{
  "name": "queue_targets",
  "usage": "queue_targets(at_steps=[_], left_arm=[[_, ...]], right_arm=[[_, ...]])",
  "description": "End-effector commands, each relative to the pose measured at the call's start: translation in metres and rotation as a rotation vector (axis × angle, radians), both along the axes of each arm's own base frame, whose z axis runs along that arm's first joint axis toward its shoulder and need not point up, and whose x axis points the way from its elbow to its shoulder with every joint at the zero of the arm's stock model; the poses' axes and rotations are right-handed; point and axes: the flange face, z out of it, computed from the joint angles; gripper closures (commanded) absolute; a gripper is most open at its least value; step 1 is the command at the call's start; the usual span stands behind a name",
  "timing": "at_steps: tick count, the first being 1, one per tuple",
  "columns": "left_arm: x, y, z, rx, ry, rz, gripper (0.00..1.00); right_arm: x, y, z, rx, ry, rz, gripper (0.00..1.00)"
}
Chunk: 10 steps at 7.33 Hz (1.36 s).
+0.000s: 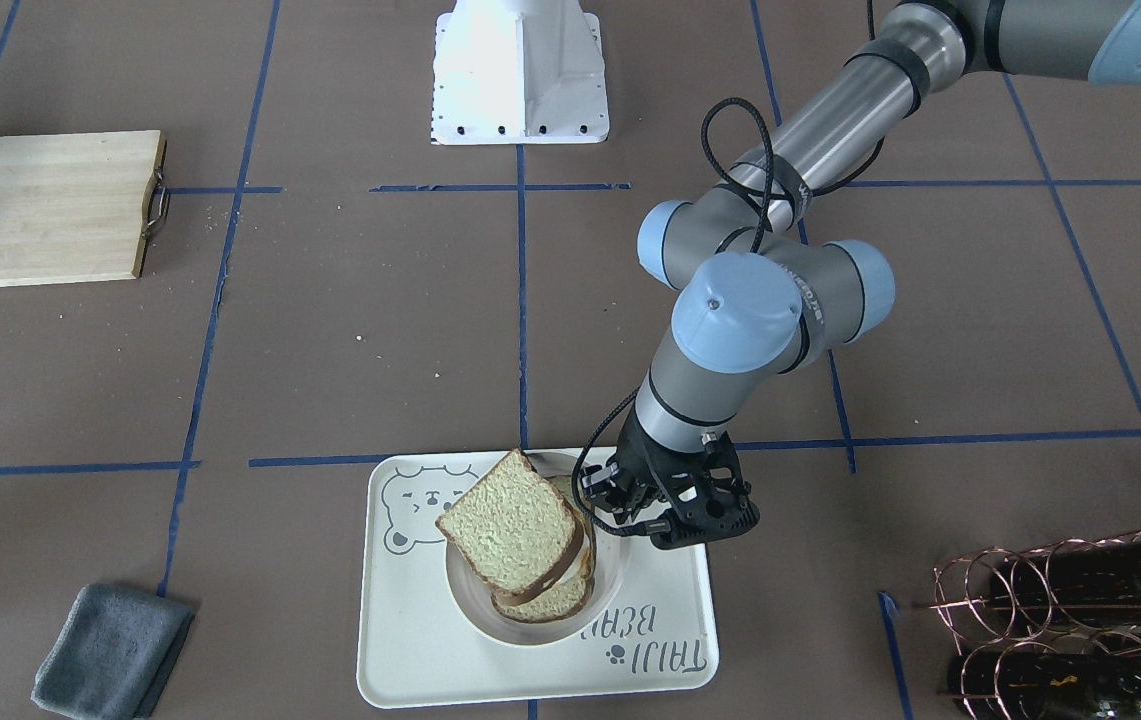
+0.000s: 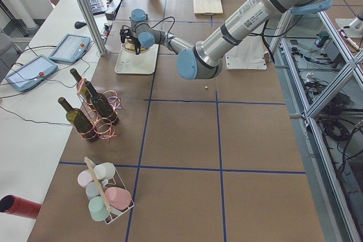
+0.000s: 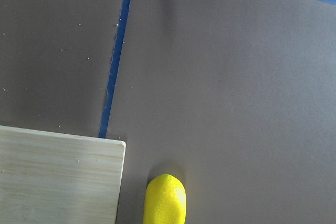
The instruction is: Make sandwich and place on tray
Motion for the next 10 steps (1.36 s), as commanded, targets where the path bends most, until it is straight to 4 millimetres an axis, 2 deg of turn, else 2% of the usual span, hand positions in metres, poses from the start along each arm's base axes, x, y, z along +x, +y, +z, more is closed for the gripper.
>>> queue_targets(at_steps=[1,2,3,4,5,6,7,8,9,10], left_arm=[[0.013,-0.002,0.001,0.031,-0.005,-0.010,0.43],[0.013,0.000,0.004,0.040,-0.008,-0.003,0.00],[0.010,-0.001,0.000,0.074,-0.013,0.014,0.00],[-0.014,-0.002,0.004,0.127,-0.018,0.021,0.00],[-0.054,0.015,0.015,0.190,-0.028,0.038,0.00],[-0.083,0.029,0.006,0.234,-0.064,0.072,0.00],[-0.113,0.059,0.010,0.298,-0.102,0.127,0.00],[-0.154,0.102,0.020,0.368,-0.118,0.176,0.00],[-0.199,0.129,0.027,0.417,-0.140,0.262,0.00],[-0.259,0.149,0.061,0.488,-0.209,0.341,0.00]], right_arm=[[0.000,0.001,0.001,-0.006,0.000,0.002,0.00],[0.000,0.003,0.009,-0.020,-0.002,0.001,0.00],[0.000,0.003,0.010,-0.023,-0.002,0.001,0.00],[0.000,0.003,0.012,-0.027,-0.002,0.003,0.00],[0.000,0.004,0.015,-0.033,-0.003,0.003,0.00],[0.000,0.004,0.016,-0.036,-0.004,0.003,0.00],[0.000,0.004,0.016,-0.036,-0.004,0.003,0.00],[-0.001,0.004,0.016,-0.037,-0.006,0.004,0.00],[-0.001,0.003,0.015,-0.032,-0.007,0.002,0.00],[-0.001,0.002,0.013,-0.026,-0.009,0.001,0.00]])
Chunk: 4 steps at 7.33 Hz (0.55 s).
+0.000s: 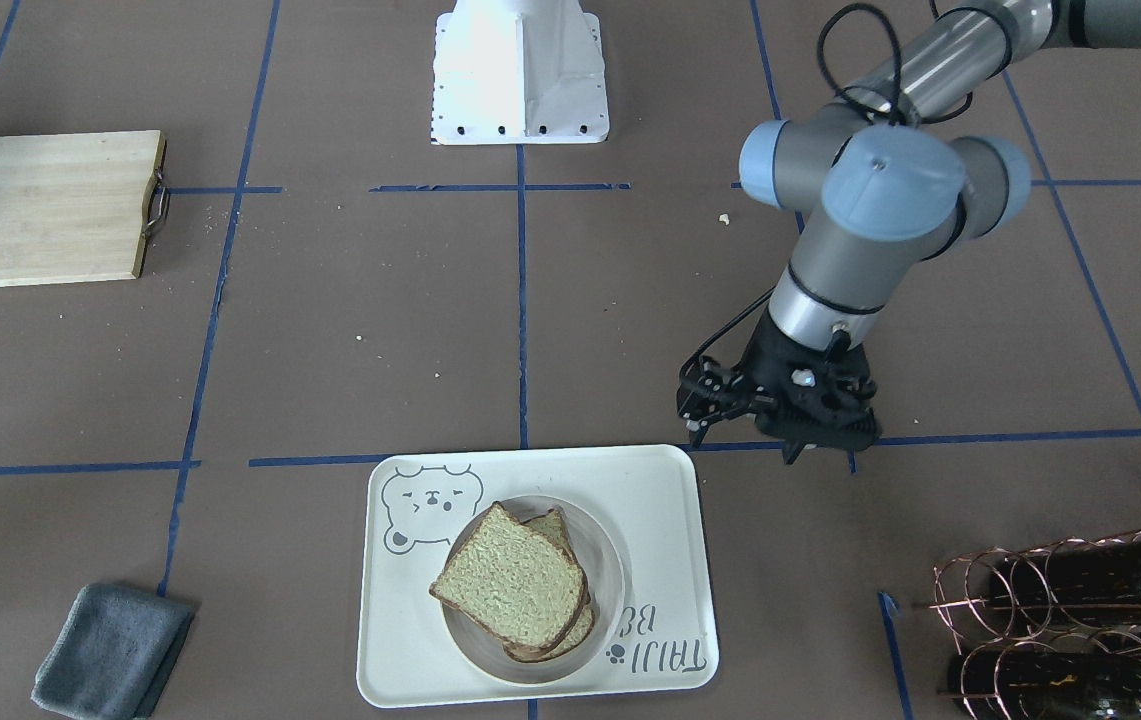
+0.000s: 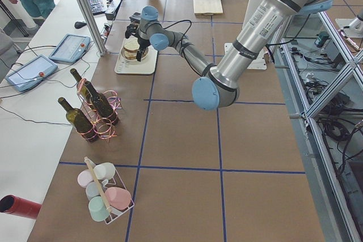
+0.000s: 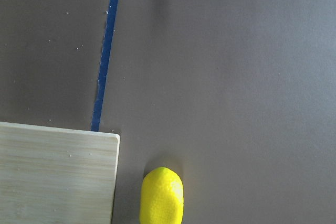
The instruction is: Make sandwich and place on tray
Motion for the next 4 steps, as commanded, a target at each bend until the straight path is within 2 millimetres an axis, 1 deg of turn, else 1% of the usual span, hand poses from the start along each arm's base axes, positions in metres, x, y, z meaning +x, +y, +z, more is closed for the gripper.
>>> queue_targets(at_steps=[1,2,3,4], left_arm=[[-0.121,0.053,0.065,0.109,-0.100,0.127,0.00],[-0.199,0.050,0.105,-0.012,-0.021,0.107,0.00],[-0.259,0.066,0.162,-0.030,-0.049,0.105,0.00],[-0.315,0.081,0.225,-0.001,-0.115,0.134,0.00]], right_arm=[[0.000,-0.002,-0.004,0.008,-0.001,0.002,0.00],[0.000,-0.003,-0.007,0.012,-0.004,0.004,0.00],[-0.001,-0.003,-0.008,0.013,-0.012,0.005,0.00],[-0.002,-0.004,-0.009,0.015,-0.024,0.006,0.00]])
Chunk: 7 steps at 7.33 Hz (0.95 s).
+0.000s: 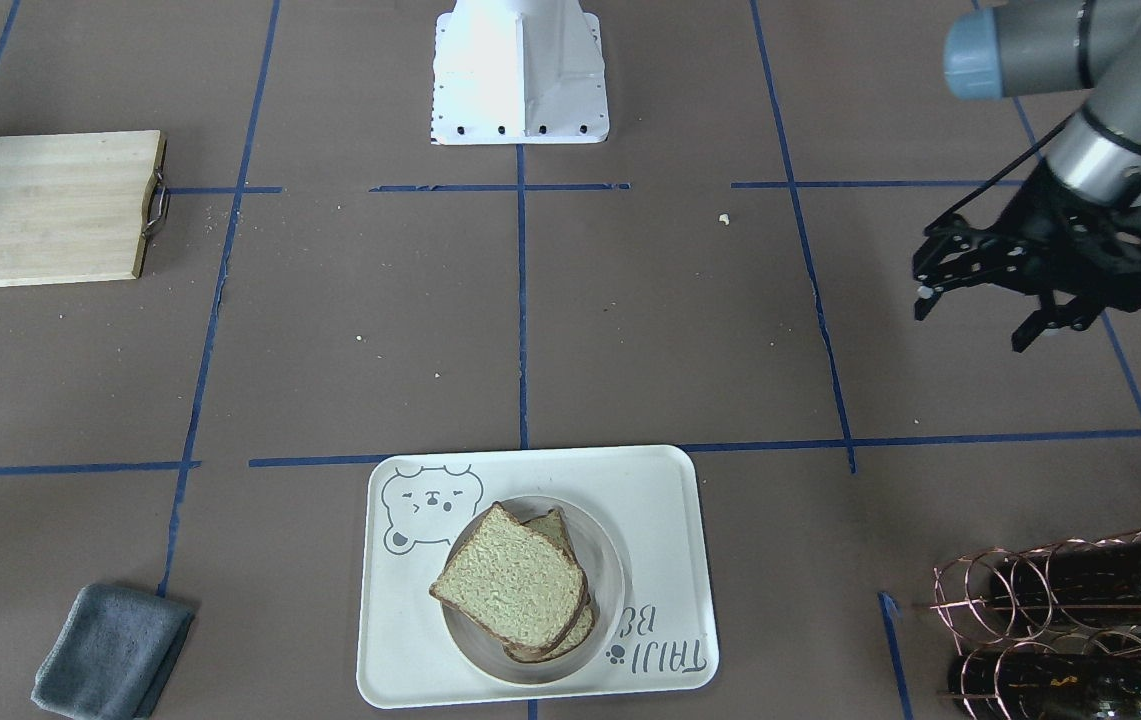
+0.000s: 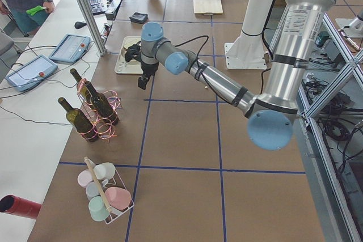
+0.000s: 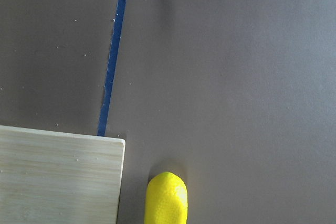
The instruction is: Make sandwich and place on tray
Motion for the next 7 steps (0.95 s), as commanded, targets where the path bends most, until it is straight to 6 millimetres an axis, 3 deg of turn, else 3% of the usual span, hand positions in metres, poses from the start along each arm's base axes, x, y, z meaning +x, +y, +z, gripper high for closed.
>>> queue_targets(at_steps=[1,2,3,4,6,7], left_arm=[[-0.115,0.044,0.129,0.012,-0.091,0.056,0.00],[-0.140,0.062,0.165,-0.030,-0.110,0.054,0.00],[-0.158,0.086,0.189,-0.143,-0.108,0.026,0.00],[-0.162,0.107,0.217,-0.261,-0.102,0.023,0.00],[-0.162,0.133,0.239,-0.316,-0.101,0.024,0.00],[-0.162,0.130,0.235,-0.311,-0.108,0.022,0.00]], right_arm=[[-0.002,0.001,0.000,0.000,-0.020,0.001,0.00],[-0.002,0.001,0.001,-0.004,-0.020,0.001,0.00],[-0.002,0.002,0.002,-0.007,-0.020,0.001,0.00],[-0.002,0.002,0.002,-0.005,-0.020,0.001,0.00],[-0.002,0.002,0.004,-0.009,-0.021,0.000,0.00],[-0.002,0.002,0.004,-0.009,-0.019,0.000,0.00]])
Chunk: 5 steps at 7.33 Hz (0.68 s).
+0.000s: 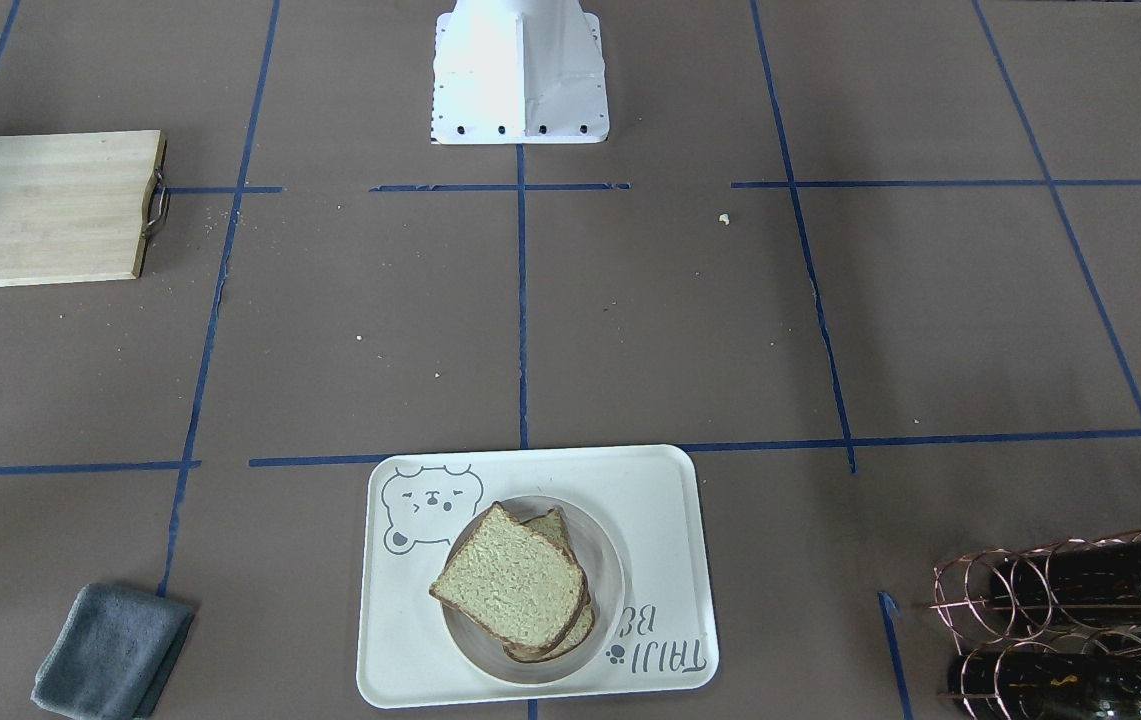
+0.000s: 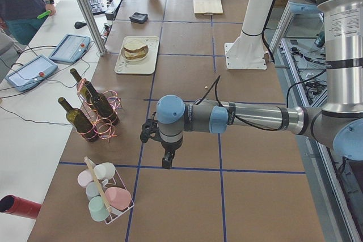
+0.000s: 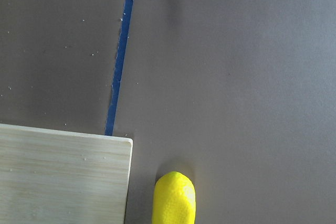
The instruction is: Make sandwich and place on tray
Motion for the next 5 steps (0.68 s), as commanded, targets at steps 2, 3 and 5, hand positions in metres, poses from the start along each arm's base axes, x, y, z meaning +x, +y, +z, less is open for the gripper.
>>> queue_targets(at_steps=[2,3,5], left_arm=[[-0.0008,0.0033,0.0009,-0.006,-0.009,-0.002,0.00],[-0.0005,0.0051,-0.0005,-0.004,-0.006,-0.001,0.00],[-0.0014,0.0044,0.0004,-0.006,-0.018,-0.004,0.00]], right_arm=[[-0.0001,0.0027,-0.0001,0.000,0.000,-0.002,0.00],[-0.0002,0.0043,0.0010,-0.001,-0.001,-0.004,0.00],[-0.0002,0.0047,0.0024,-0.004,-0.001,-0.004,0.00]])
